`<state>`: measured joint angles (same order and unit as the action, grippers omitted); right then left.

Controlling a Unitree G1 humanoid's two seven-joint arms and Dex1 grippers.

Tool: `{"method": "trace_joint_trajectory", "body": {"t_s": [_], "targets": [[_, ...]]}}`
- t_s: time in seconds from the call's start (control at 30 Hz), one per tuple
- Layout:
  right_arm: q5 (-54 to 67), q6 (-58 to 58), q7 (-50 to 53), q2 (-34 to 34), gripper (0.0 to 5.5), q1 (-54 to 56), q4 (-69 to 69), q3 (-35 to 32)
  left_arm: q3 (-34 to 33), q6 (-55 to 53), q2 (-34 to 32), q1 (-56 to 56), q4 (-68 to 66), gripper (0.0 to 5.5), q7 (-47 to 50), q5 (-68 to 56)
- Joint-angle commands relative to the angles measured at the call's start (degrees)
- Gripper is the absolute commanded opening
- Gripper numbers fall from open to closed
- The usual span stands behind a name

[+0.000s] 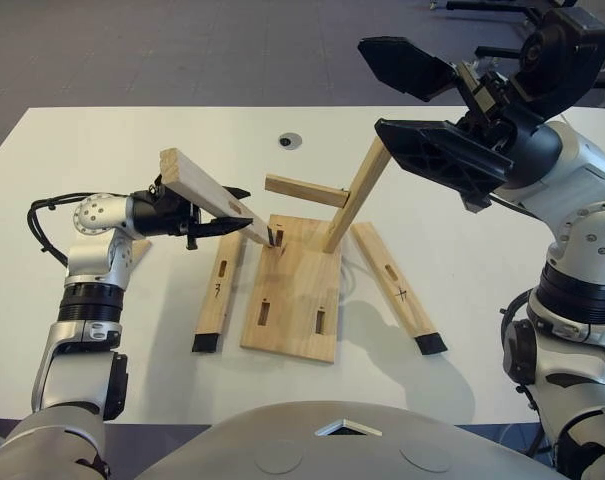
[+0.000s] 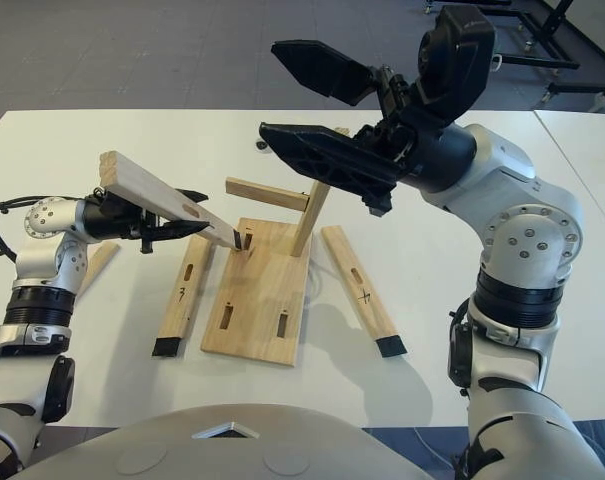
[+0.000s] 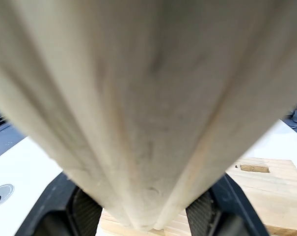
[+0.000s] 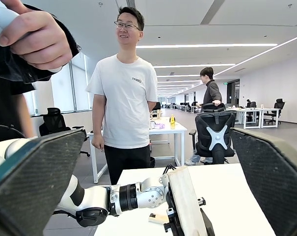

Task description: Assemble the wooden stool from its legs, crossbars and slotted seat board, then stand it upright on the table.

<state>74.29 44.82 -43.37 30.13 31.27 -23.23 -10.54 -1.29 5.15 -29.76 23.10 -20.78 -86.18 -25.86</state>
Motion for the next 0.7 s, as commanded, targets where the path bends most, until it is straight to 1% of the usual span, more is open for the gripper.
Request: {"method": "trace_joint_trajectory", "body": {"t_s": [0.03,0.37,0.5,0.7], "targets": [[0.21,-0.38,0.15,-0.27,5.37,-0.43,-0.86,-0.04,1.08,1.65,-0.15,0.99,-0.54,2.03,-0.31,1.50],[-0.69,-0.25,-0.72,-0.11,5.37,-0.57,-0.55,0.43,1.49,6.65,2.53,0.25,-2.73,2.03,0.45,1.78],[-0.57,-0.20,-0.99,0.04,5.37,-0.18,-0.33,0.42,2.42,6.42,1.85,-0.16,-2.91,2.03,-0.79,2.30],[-0.50,-0.23,-0.90,0.16,5.37,-0.16,-0.43,0.24,3.70,2.79,-0.41,-0.84,-0.81,2.03,-3.31,1.61]]}}
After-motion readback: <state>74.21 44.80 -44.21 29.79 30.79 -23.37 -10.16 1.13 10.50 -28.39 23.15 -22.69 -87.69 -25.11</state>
